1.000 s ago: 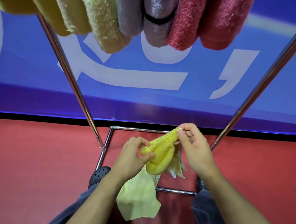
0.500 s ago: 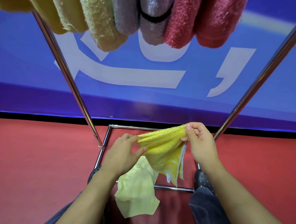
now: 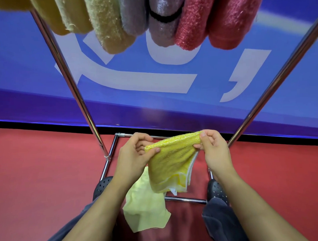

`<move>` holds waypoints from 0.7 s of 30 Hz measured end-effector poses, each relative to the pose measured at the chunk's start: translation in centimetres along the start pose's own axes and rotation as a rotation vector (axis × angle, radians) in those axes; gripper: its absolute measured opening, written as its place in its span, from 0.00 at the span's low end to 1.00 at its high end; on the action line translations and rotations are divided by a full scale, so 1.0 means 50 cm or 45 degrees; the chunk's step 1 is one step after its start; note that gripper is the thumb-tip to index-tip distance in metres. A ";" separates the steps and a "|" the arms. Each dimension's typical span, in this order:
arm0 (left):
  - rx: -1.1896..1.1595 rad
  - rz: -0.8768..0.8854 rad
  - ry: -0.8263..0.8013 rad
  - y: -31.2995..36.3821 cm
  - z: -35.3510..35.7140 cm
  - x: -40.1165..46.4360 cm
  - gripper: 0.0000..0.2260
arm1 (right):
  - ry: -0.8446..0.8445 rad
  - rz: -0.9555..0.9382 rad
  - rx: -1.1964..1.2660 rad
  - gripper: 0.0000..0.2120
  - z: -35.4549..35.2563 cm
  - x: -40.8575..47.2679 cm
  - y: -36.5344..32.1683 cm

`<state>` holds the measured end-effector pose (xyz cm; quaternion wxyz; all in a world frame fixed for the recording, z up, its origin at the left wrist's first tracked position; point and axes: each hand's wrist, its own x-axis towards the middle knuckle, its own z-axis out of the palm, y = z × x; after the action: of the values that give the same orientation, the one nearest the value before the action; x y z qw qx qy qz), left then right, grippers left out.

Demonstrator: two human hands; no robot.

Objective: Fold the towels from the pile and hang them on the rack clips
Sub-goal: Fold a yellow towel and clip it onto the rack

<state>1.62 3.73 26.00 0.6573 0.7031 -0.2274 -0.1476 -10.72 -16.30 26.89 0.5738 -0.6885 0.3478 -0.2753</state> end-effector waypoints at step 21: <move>0.763 0.214 -0.722 0.000 0.005 -0.012 0.26 | 0.030 0.060 -0.108 0.05 -0.007 0.008 0.020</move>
<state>1.00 3.84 25.93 0.3449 0.7738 -0.4888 -0.2082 -10.92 -16.93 25.97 0.5462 -0.7007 0.3819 -0.2547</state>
